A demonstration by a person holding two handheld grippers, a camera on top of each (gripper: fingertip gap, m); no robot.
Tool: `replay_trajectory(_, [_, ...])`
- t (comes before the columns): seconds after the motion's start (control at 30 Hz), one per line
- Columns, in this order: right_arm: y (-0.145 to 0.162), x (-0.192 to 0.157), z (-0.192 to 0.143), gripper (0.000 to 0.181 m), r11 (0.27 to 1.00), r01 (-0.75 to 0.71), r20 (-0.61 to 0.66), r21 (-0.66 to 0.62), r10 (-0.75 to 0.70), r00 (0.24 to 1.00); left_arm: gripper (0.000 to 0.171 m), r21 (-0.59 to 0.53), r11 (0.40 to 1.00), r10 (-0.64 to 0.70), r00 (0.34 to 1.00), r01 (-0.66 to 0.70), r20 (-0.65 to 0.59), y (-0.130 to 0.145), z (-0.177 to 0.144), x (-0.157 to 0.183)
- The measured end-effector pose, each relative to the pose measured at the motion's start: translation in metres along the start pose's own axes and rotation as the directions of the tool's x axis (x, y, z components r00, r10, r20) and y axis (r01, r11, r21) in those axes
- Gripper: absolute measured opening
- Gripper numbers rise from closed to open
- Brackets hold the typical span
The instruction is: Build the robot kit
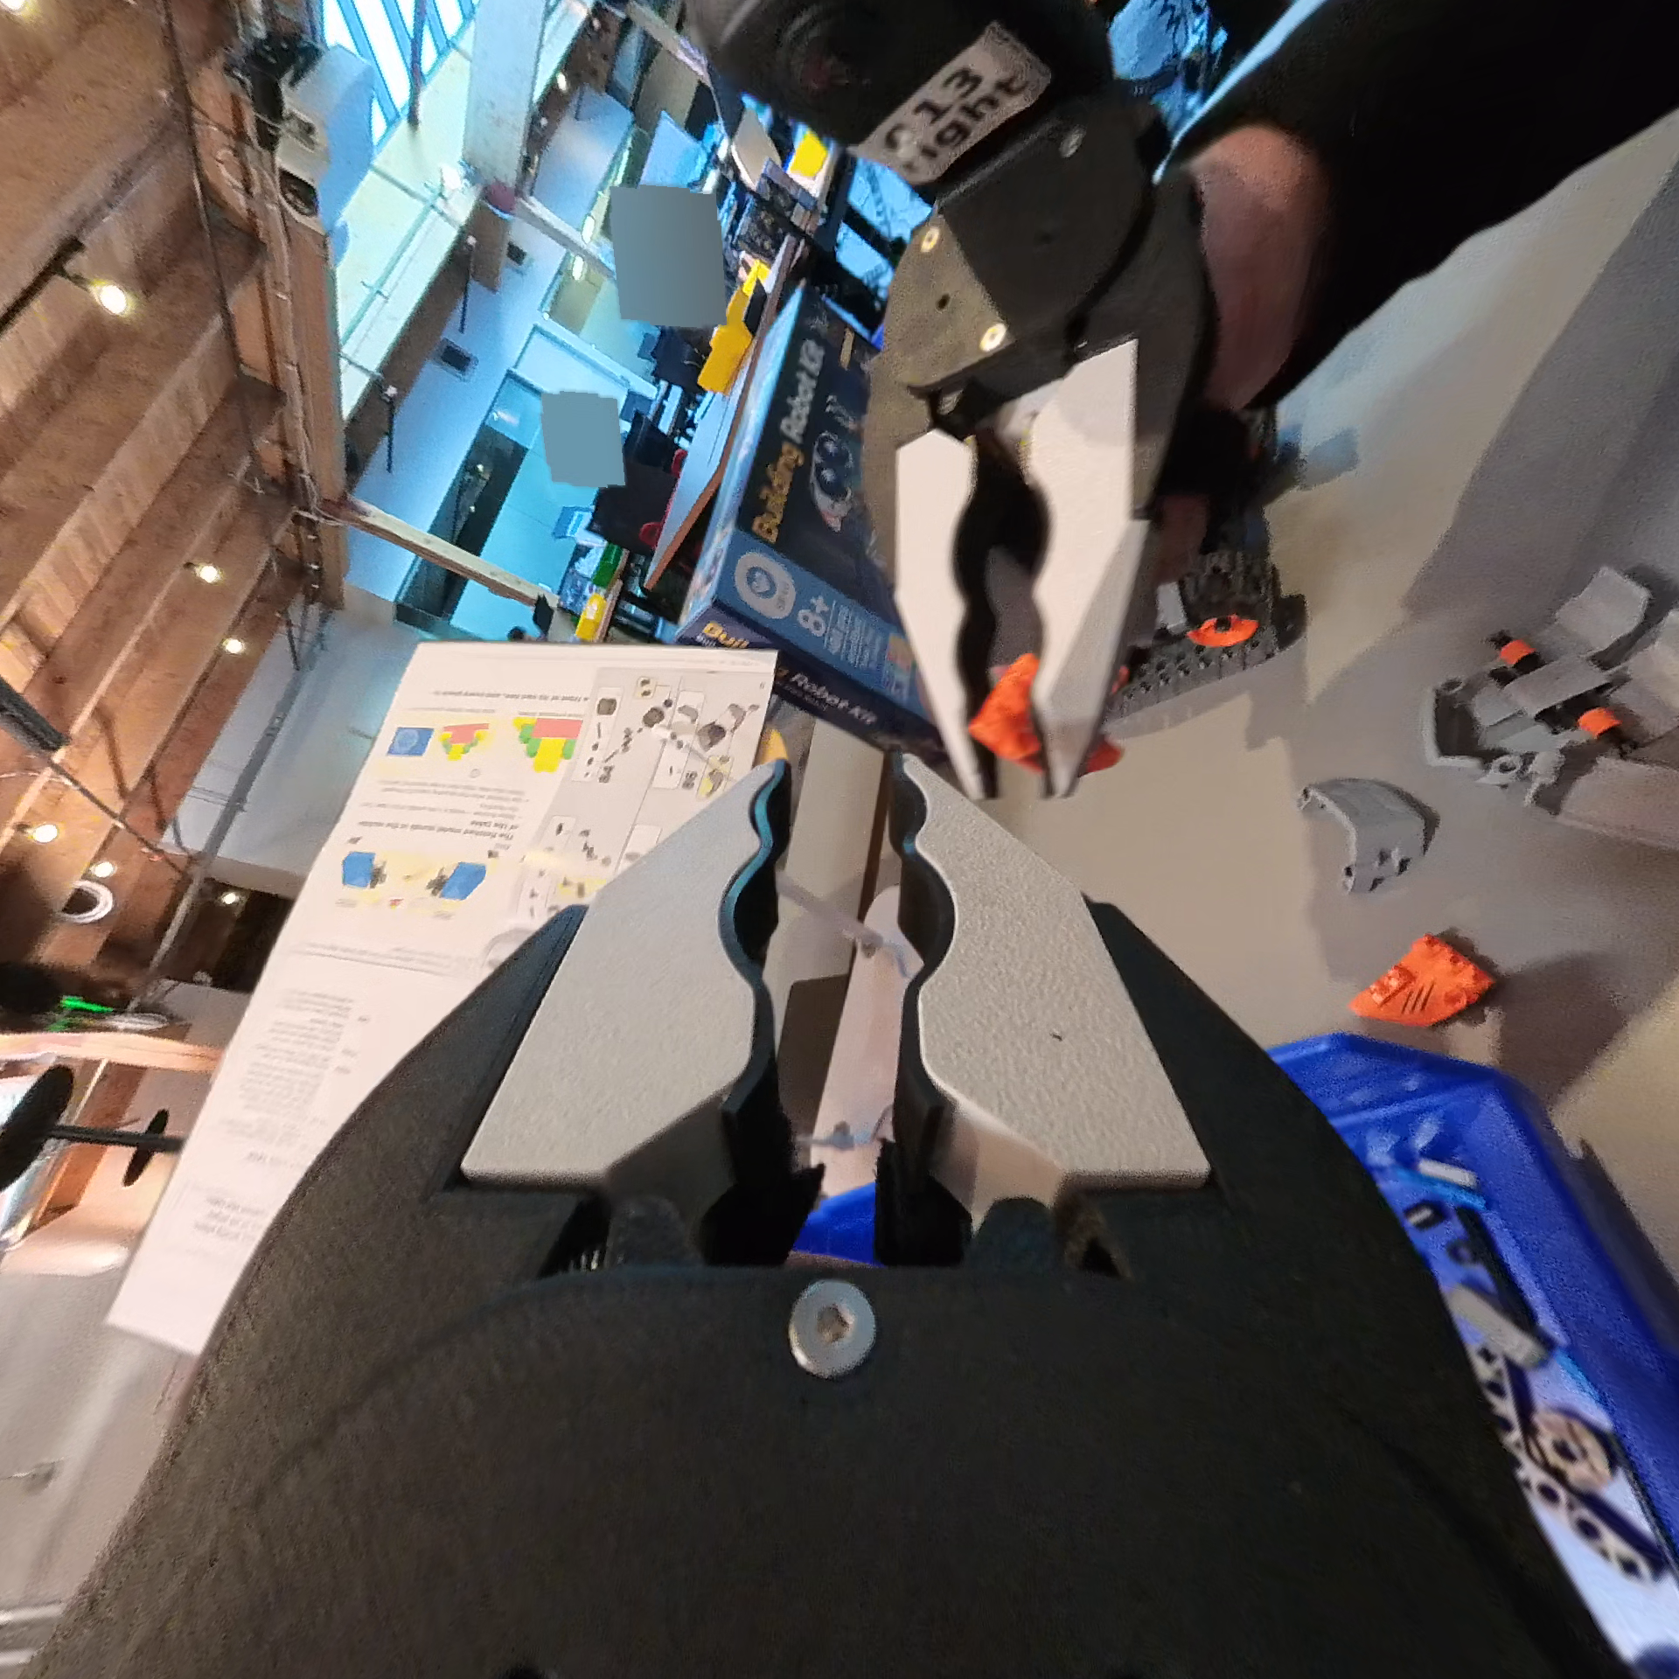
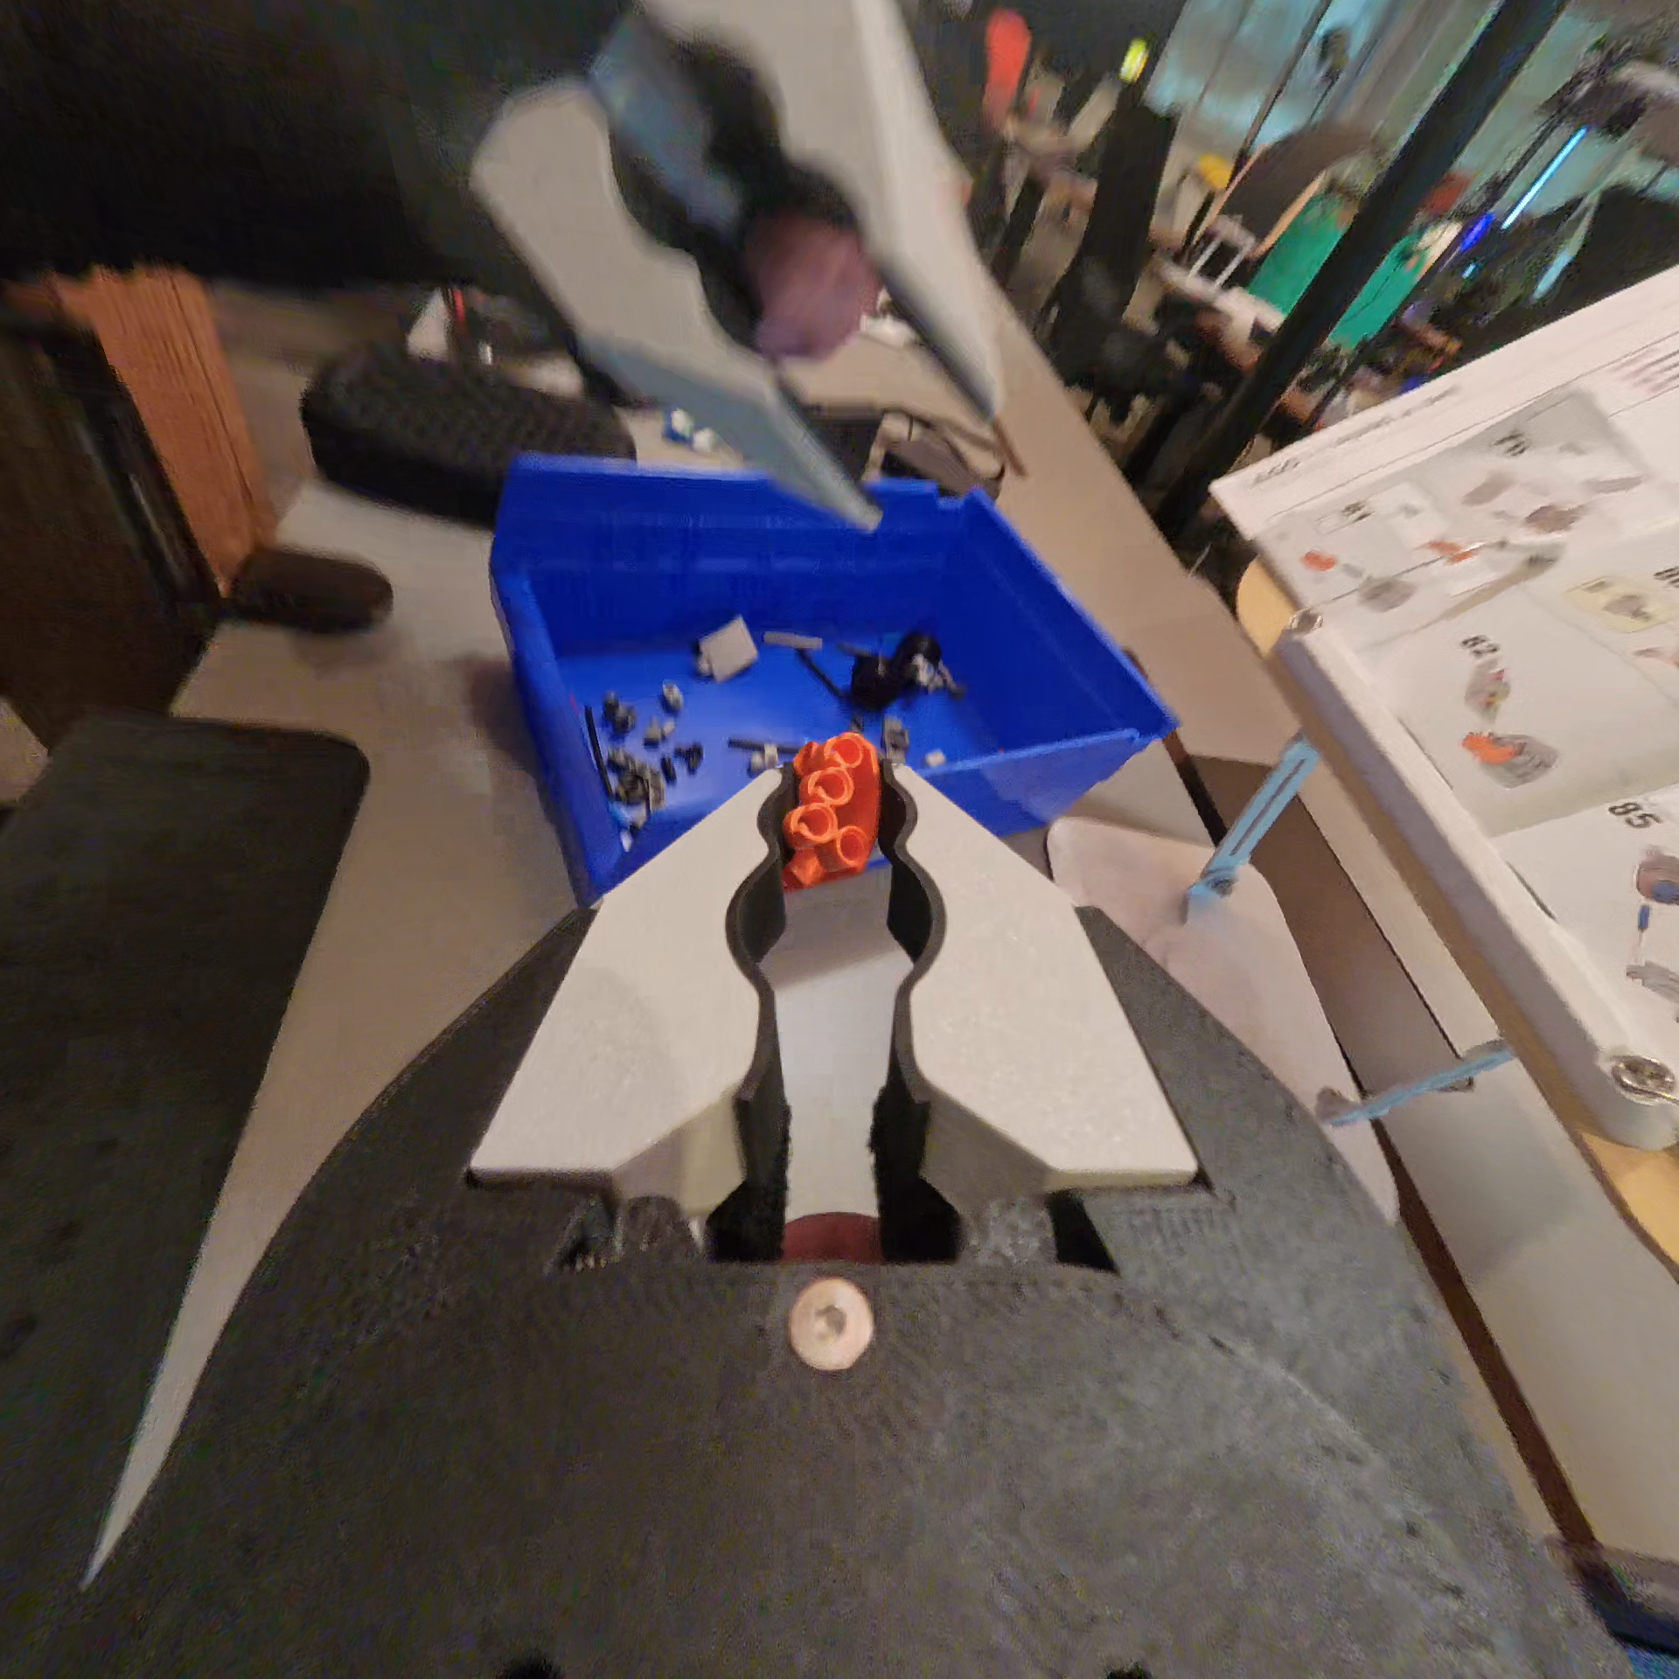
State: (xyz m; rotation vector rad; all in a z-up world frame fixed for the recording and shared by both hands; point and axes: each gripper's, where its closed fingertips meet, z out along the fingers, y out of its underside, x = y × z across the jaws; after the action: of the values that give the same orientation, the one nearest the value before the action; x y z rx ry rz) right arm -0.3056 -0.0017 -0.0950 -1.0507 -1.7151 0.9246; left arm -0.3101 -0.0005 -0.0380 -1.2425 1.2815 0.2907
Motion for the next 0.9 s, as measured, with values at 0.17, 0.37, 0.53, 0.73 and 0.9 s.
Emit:
replay_trajectory(0.17, [0.051, -0.027, 0.008, 0.015, 0.951, 0.154, 0.159, -0.267, -0.115, 0.981, 0.019, -0.154, 0.988, 0.005, 0.998, -0.016, -0.069, 0.040, -0.011, -0.005])
replay_trajectory(0.37, [0.114, -0.078, 0.010, 0.014, 0.811, 0.339, 0.413, -0.476, -0.134, 0.901, 0.027, -0.341, 0.940, -0.054, 0.992, 0.012, -0.114, 0.108, -0.021, -0.003])
replay_trajectory(0.53, [0.144, -0.106, 0.014, 0.015, 0.741, 0.437, 0.524, -0.510, -0.134, 0.841, 0.028, -0.481, 0.876, -0.137, 0.973, 0.031, -0.187, 0.163, -0.035, 0.013])
replay_trajectory(0.73, [0.155, -0.115, 0.014, 0.035, 0.729, 0.439, 0.557, -0.525, -0.096, 0.825, 0.027, -0.591, 0.806, -0.247, 0.924, 0.030, -0.290, 0.215, -0.037, 0.050])
replay_trajectory(0.9, [0.145, -0.112, 0.014, 0.031, 0.765, 0.411, 0.549, -0.496, -0.090, 0.831, 0.028, -0.657, 0.753, -0.308, 0.897, 0.026, -0.317, 0.251, -0.024, 0.067])
